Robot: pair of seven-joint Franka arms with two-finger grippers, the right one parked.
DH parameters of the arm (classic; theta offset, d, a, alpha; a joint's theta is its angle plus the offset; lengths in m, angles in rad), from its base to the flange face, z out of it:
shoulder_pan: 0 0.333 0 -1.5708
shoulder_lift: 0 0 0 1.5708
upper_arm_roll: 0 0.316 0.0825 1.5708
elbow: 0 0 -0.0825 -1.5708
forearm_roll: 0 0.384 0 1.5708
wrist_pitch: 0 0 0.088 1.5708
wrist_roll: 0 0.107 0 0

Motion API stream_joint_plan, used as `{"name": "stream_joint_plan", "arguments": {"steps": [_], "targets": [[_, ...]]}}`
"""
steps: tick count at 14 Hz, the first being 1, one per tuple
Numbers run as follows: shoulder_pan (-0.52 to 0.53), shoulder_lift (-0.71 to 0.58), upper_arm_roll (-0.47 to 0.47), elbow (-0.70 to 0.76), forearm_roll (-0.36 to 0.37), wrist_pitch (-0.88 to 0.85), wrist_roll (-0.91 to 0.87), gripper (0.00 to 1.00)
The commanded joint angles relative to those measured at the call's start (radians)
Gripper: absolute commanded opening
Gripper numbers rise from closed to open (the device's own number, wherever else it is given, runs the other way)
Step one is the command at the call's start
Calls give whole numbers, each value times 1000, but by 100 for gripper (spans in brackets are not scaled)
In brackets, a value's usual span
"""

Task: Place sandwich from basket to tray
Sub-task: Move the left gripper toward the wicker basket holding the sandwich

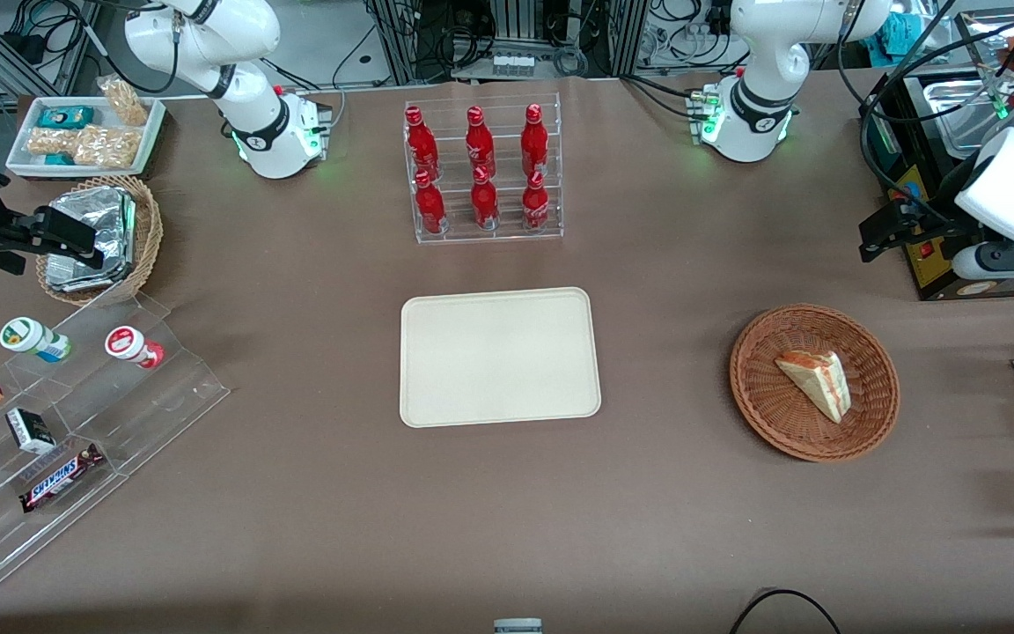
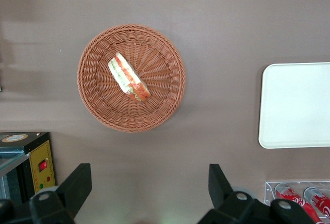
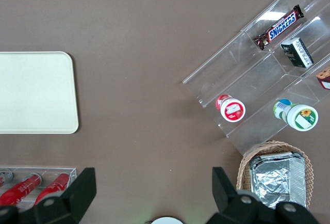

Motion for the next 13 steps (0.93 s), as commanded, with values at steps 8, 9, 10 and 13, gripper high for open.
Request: {"name": "stream_joint_plan", "arguments": {"steps": [8,9,10,13], "targets": [[-3,11,1,15,18,-2,3,100],[-5,11,1,14,18,-2,3,100],[-5,11,1,14,18,-4,3,100],[-5,11,1,-11,18,-7,0,100]]}}
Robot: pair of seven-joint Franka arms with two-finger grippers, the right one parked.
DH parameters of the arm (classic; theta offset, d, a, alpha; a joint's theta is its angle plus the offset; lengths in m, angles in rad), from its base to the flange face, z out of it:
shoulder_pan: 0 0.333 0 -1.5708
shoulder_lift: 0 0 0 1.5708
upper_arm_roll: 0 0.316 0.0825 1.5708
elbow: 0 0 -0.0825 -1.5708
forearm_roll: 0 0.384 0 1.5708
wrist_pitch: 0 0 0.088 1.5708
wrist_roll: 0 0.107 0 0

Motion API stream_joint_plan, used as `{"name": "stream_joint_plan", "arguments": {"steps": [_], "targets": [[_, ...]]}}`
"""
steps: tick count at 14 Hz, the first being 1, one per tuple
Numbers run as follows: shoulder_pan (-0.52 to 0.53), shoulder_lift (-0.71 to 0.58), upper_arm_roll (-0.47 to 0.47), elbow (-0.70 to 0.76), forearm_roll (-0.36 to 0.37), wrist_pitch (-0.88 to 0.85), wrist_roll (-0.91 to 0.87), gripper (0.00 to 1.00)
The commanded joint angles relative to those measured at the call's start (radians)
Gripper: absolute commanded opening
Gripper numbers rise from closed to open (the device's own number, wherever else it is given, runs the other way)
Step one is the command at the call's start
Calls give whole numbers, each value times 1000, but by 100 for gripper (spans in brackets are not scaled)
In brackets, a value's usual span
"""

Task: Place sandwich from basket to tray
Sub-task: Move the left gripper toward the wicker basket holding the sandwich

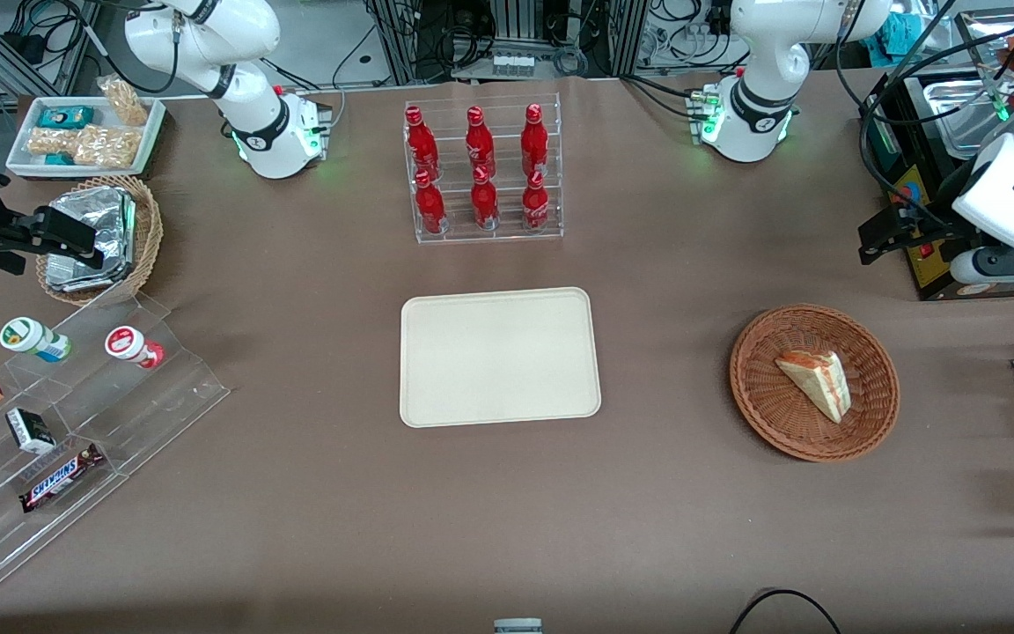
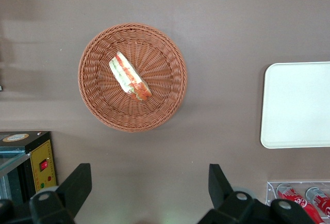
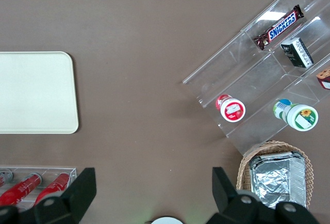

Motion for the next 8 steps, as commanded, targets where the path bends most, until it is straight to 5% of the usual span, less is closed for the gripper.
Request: {"name": "stream_joint_plan", "arguments": {"steps": [1,8], "targets": [[-3,4,1,-39,14,5,0,100],[1,75,33,-266,45,247,0,100]]}}
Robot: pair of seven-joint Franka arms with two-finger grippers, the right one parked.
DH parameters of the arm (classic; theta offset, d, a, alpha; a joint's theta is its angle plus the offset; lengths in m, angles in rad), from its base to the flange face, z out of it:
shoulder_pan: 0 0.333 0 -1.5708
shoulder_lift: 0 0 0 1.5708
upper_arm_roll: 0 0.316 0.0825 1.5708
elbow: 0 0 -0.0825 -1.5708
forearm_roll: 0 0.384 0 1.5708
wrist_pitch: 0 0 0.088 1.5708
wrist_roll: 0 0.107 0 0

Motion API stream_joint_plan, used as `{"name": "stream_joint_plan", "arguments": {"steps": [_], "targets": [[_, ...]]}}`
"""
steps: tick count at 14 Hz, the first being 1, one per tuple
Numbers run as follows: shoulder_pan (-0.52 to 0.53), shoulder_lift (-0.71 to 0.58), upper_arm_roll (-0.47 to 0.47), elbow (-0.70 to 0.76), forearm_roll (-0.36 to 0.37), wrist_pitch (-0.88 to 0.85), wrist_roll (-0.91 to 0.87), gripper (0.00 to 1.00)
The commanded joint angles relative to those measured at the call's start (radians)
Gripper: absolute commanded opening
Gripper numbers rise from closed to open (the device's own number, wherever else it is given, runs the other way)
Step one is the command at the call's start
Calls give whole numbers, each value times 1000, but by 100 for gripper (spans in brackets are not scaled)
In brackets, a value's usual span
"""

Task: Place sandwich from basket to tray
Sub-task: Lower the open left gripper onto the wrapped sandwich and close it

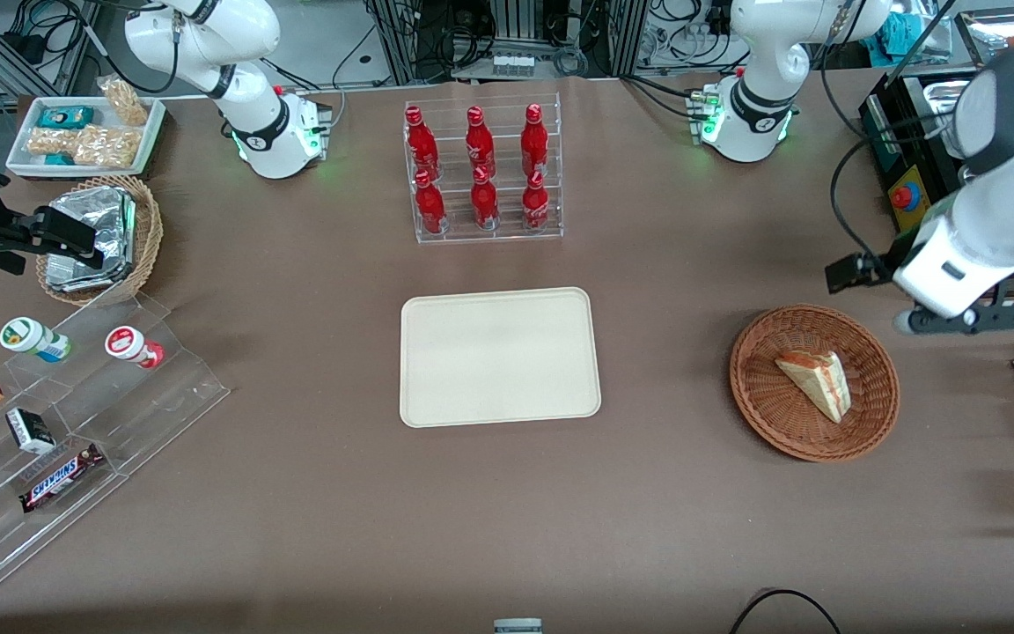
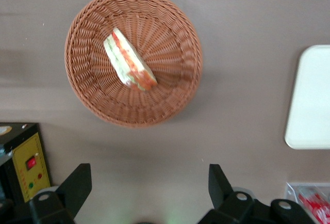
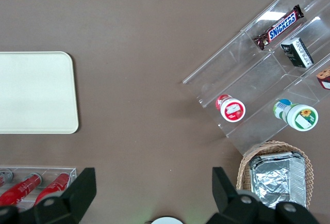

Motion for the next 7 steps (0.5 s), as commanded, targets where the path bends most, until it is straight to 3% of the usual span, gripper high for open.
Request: {"name": "stream_joint_plan", "arguments": {"steps": [1,4,7], "targets": [[0,-6,12,-149,28,198,0,100],[9,-7,53,-342,22,502,-6,100],[52,31,61,-395,7,606,-169,100]]}}
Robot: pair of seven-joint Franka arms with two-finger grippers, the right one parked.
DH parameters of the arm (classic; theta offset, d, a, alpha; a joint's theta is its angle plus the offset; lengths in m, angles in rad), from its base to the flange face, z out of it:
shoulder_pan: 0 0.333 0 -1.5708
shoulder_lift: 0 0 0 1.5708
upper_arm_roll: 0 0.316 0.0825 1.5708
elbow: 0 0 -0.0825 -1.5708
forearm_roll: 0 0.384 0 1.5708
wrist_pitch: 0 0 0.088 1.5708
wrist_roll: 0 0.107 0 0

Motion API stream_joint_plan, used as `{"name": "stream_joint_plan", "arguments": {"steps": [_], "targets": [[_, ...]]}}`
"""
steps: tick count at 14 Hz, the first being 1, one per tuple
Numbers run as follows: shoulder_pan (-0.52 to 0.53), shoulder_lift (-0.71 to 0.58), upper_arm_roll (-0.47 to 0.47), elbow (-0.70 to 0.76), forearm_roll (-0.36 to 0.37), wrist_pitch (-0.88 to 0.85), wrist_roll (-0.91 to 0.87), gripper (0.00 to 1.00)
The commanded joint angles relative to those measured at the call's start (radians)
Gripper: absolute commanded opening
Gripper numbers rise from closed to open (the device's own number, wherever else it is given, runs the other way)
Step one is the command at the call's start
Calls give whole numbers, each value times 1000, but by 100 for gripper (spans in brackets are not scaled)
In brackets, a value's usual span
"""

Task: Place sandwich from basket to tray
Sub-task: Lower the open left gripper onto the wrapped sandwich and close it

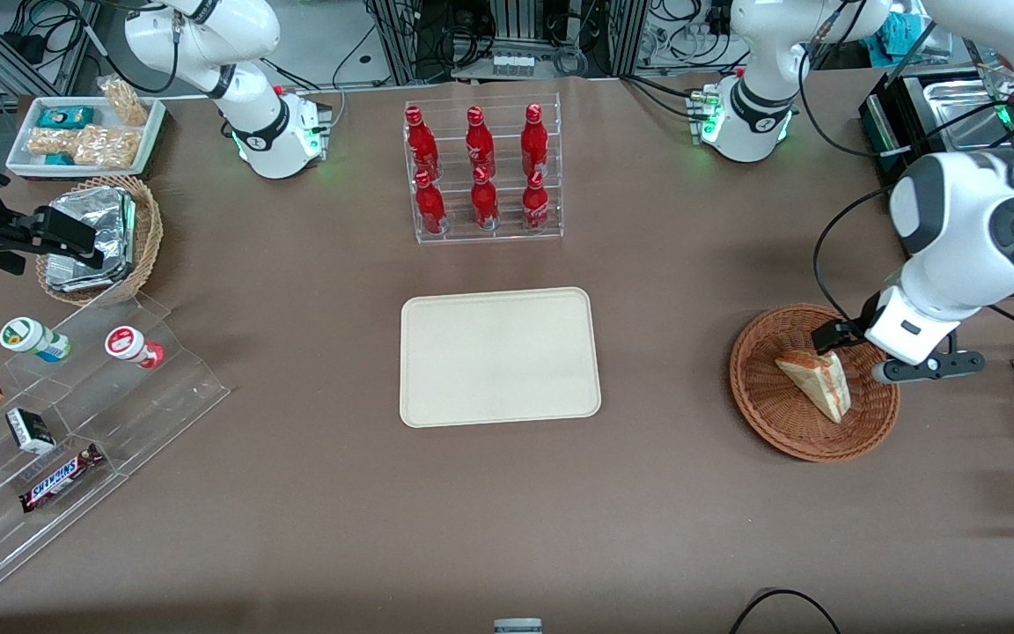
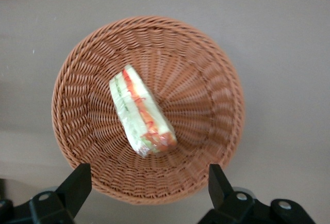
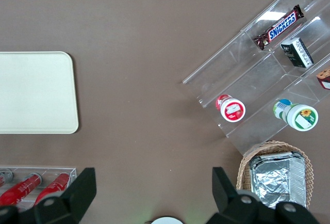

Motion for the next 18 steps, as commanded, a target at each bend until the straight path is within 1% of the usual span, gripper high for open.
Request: {"name": "stream_joint_plan", "arguments": {"steps": [1,2,4,5,9,10,11,12,13,15,17,18], "targets": [[32,23,-1,-23,-12,45,-181,100],[34,41,1,-20,-37,60,-224,100],[34,96,1,-25,-150,147,-335,100],[34,119,1,-26,-176,181,-372,100],[32,201,1,-25,-183,225,-395,100],[31,213,1,-28,-181,235,-394,88],[29,215,1,-31,-175,235,-387,50],[29,207,1,-32,-172,228,-384,19],[29,201,2,-32,-161,216,-380,7],[24,169,2,-20,-143,142,-351,4],[15,132,-5,27,-82,26,-314,2],[-11,124,-11,69,-48,-55,-282,1]]}}
